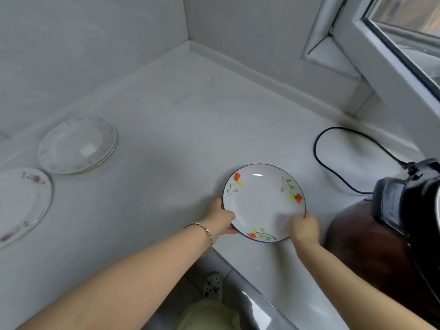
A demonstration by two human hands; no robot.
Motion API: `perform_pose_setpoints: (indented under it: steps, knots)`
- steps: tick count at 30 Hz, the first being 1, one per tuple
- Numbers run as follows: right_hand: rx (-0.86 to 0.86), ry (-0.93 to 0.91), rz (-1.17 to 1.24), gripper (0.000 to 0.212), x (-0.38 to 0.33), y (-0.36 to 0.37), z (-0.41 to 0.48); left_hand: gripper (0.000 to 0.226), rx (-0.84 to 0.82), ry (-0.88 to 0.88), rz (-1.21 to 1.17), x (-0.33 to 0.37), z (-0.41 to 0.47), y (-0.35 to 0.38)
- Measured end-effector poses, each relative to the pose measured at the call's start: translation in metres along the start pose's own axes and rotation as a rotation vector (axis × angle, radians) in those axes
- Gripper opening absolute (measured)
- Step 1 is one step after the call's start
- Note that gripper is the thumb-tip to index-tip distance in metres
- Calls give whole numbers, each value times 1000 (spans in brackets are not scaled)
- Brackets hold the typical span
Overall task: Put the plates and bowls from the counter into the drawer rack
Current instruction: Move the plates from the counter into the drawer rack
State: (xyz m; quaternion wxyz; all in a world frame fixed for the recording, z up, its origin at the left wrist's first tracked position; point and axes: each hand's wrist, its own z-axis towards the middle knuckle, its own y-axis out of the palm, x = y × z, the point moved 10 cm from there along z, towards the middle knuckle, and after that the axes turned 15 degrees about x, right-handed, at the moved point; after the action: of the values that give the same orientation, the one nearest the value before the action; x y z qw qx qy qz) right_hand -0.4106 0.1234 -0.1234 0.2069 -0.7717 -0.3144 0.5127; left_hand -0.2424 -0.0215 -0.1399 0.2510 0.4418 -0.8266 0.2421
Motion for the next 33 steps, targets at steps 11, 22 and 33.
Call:
perform_pose_setpoints:
  steps: [11, 22, 33]
  knots:
    - [-527, -566, -137, 21, 8, 25, -152, 45, 498, 23, -418, -143, -156, -131]
    - [-997, -620, -395, 25, 151, 58, -388, 39, 777, -171, -725, -377, -300, -254]
    - [-1019, -393, -548, 28, 306, 146, -533, 37, 780, -406, -688, -567, -295, -384]
